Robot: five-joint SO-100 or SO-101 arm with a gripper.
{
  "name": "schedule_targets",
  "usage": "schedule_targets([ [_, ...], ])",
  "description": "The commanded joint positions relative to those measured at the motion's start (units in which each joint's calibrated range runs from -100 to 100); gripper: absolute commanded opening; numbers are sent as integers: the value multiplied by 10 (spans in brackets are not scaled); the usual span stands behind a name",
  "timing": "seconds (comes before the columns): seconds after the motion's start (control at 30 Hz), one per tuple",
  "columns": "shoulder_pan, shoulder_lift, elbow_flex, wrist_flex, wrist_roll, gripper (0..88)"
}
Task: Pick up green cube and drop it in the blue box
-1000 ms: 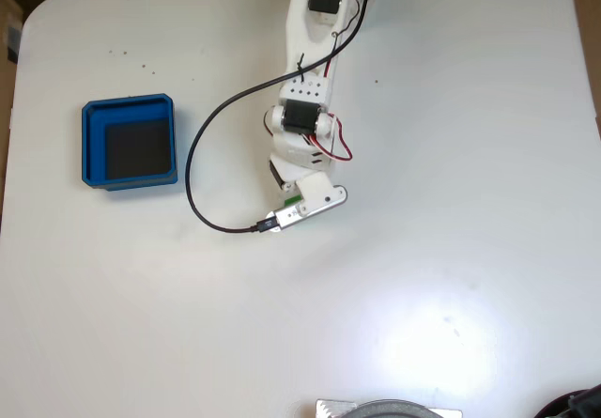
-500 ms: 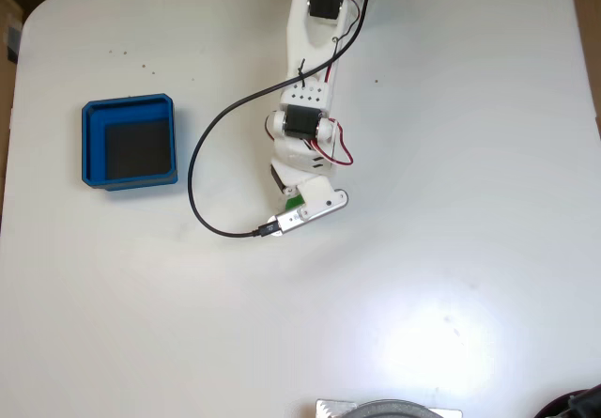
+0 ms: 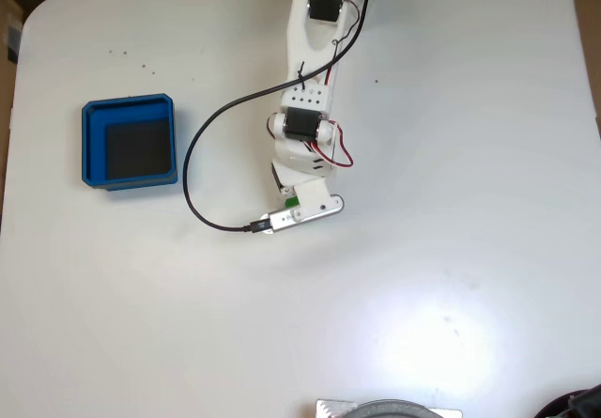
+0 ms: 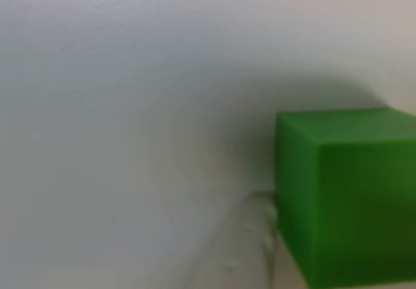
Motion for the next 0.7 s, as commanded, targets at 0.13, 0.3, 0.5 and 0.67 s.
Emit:
schedule_targets([
  [0.13, -4, -10, -43, -47, -3, 229],
  [0.3, -4, -11, -40, -47, -3, 229],
  [0.5, -3, -12, -38, -47, -3, 229],
  [0.67, -3, -15, -39, -47, -2, 229],
])
